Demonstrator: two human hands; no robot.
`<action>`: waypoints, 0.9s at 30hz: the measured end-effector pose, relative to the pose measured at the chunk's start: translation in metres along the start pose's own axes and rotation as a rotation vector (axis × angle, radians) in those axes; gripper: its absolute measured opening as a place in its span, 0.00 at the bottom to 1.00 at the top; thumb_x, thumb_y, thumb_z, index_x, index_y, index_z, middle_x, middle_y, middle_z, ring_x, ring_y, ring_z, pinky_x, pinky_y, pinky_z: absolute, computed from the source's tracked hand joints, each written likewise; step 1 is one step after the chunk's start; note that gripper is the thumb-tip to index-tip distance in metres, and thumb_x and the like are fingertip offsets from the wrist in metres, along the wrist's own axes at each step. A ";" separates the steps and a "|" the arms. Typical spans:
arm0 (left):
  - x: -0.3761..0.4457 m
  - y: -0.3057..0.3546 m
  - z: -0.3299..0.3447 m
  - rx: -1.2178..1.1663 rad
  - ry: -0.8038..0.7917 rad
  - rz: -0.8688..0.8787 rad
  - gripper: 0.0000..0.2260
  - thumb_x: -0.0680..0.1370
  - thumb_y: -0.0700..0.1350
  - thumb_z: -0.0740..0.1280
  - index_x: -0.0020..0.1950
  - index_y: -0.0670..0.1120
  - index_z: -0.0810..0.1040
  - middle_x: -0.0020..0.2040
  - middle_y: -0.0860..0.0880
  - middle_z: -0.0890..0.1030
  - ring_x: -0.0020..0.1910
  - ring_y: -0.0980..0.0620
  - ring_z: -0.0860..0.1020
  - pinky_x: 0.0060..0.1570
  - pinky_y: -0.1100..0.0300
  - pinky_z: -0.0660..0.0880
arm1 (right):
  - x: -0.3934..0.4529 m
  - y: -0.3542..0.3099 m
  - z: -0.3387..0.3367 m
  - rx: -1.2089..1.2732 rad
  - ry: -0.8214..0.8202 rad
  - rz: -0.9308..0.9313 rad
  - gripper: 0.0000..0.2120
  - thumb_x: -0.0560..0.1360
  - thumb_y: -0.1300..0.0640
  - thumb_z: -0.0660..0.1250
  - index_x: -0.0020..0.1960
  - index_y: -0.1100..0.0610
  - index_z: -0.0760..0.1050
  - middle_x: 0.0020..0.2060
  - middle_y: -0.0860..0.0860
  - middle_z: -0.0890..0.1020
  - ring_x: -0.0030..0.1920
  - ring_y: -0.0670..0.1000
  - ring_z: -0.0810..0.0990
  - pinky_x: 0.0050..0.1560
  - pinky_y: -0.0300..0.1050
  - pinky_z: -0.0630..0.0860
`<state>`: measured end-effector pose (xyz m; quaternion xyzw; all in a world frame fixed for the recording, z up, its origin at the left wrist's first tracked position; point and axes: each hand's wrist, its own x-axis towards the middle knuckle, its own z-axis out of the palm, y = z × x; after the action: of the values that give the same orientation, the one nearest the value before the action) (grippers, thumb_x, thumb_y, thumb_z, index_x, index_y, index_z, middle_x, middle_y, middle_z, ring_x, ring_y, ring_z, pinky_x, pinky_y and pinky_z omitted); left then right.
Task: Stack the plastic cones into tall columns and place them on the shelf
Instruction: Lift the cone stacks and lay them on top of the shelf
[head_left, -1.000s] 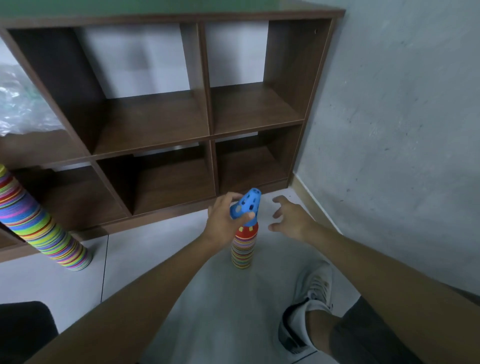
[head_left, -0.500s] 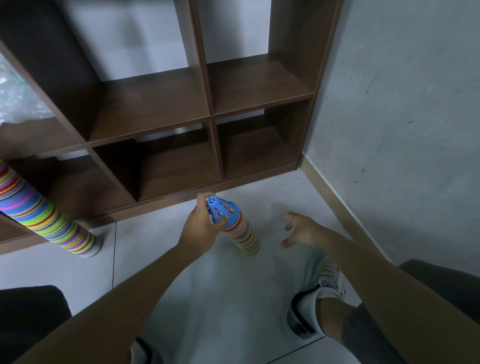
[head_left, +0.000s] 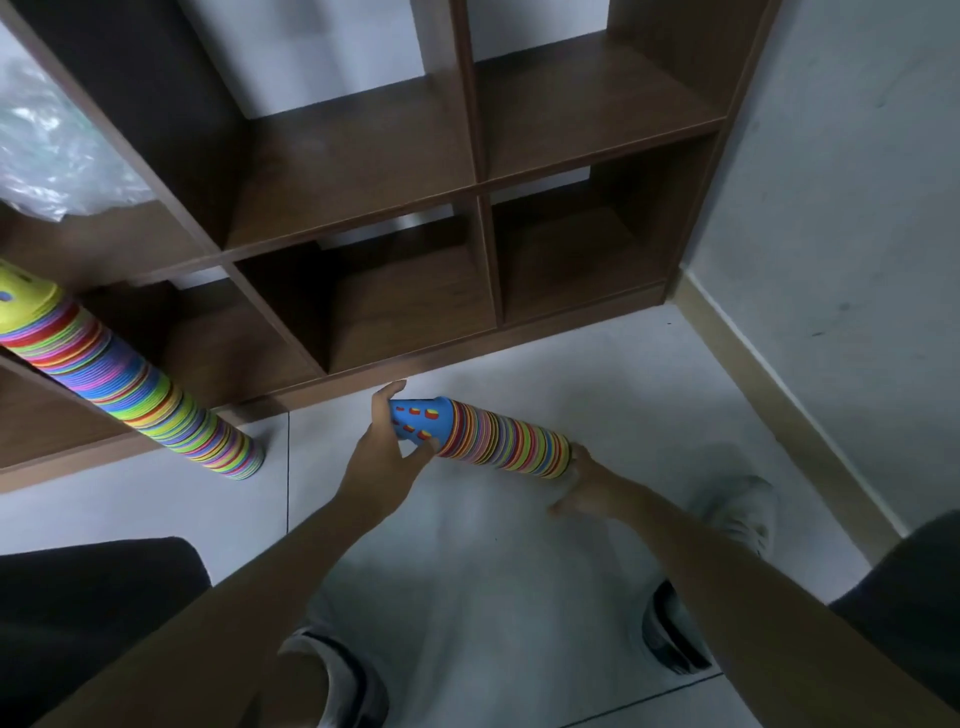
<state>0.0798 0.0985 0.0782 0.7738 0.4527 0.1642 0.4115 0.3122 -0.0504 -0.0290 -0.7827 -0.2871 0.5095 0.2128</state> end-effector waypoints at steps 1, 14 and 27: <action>0.001 -0.003 -0.001 -0.004 -0.004 -0.003 0.34 0.76 0.39 0.74 0.76 0.47 0.58 0.59 0.52 0.74 0.55 0.53 0.77 0.46 0.72 0.76 | 0.004 -0.003 0.001 0.018 0.009 -0.001 0.59 0.65 0.62 0.82 0.82 0.60 0.44 0.75 0.55 0.63 0.75 0.57 0.65 0.62 0.44 0.71; 0.027 0.005 -0.043 -0.408 0.209 -0.124 0.30 0.74 0.36 0.75 0.69 0.44 0.61 0.60 0.44 0.75 0.51 0.53 0.78 0.40 0.66 0.79 | -0.019 -0.065 0.018 0.287 0.052 -0.153 0.14 0.67 0.65 0.78 0.51 0.57 0.83 0.44 0.56 0.83 0.48 0.54 0.82 0.51 0.49 0.78; 0.020 0.102 -0.211 -0.589 0.421 0.114 0.18 0.78 0.42 0.73 0.65 0.35 0.77 0.58 0.42 0.84 0.52 0.51 0.84 0.53 0.58 0.80 | -0.093 -0.221 0.027 0.577 -0.008 -0.469 0.24 0.71 0.63 0.77 0.65 0.56 0.76 0.52 0.49 0.87 0.55 0.48 0.85 0.60 0.45 0.78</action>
<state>0.0160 0.1926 0.2841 0.5954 0.4172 0.4659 0.5044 0.2070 0.0530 0.1612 -0.6013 -0.3041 0.5100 0.5345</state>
